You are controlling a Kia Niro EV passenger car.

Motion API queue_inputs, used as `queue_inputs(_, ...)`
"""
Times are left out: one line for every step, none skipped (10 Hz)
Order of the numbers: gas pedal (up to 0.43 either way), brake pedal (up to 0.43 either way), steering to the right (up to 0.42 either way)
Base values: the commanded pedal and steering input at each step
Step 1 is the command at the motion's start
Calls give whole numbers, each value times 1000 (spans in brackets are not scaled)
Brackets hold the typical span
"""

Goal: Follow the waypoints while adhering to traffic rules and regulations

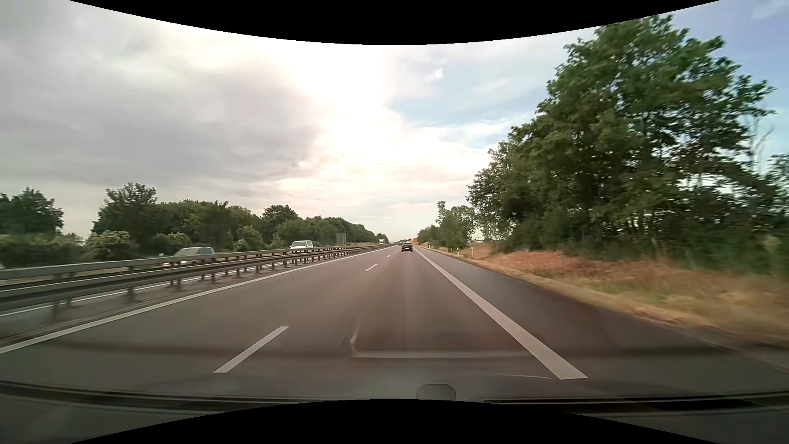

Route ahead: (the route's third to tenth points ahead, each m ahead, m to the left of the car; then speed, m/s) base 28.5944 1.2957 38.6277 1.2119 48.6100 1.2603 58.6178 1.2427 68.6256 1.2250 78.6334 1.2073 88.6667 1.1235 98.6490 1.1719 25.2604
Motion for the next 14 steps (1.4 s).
queue_inputs(177, 0, -3)
queue_inputs(157, 0, -3)
queue_inputs(157, 0, -3)
queue_inputs(157, 0, -2)
queue_inputs(157, 0, -2)
queue_inputs(169, 0, -2)
queue_inputs(169, 0, -2)
queue_inputs(169, 0, -2)
queue_inputs(169, 0, -2)
queue_inputs(169, 0, -2)
queue_inputs(169, 0, -2)
queue_inputs(169, 0, -2)
queue_inputs(169, 0, -2)
queue_inputs(169, 0, -2)
